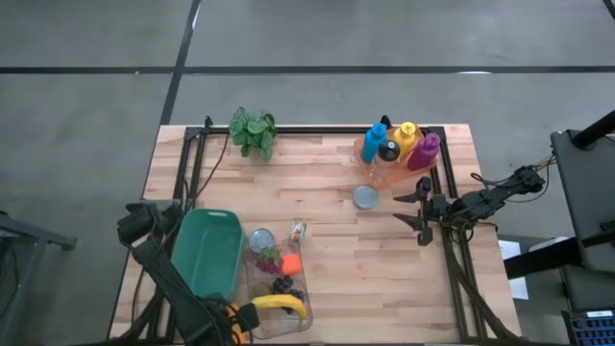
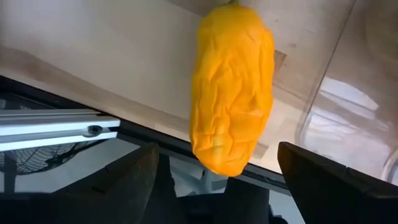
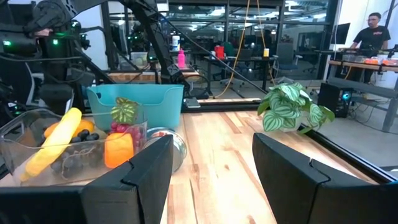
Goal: Pick & Place Food Item
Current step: Adjust the blue bin
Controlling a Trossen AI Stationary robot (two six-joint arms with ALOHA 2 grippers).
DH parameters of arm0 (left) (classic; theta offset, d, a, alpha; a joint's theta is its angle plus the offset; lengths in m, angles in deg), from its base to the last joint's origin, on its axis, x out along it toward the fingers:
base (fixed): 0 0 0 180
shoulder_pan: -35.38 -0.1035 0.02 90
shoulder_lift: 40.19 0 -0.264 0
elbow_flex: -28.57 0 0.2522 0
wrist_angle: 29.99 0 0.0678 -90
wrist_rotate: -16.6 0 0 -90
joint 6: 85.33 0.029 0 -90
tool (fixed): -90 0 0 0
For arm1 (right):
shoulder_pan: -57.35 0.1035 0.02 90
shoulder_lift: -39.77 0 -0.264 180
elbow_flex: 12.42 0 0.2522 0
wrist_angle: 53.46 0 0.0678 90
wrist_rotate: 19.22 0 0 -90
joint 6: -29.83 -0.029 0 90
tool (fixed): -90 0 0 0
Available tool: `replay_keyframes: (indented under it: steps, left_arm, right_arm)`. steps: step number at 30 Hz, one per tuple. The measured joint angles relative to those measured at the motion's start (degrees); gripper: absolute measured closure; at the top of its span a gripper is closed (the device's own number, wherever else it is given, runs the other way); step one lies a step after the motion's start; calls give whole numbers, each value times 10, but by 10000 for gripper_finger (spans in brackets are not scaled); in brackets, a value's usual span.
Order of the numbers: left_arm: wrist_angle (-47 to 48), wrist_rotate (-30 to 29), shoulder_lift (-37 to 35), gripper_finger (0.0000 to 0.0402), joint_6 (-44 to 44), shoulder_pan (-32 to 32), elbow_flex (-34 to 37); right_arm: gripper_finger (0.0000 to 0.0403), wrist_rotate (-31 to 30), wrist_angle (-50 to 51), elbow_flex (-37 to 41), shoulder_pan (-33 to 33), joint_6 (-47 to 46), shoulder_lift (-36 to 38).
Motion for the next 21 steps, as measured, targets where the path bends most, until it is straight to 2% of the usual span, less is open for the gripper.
replay_keyframes:
  steps: [21]
  left_arm:
    - [-28,-3,22,66,3,0,1]
  right_arm:
    - [186,0,0,0,0,0,0]
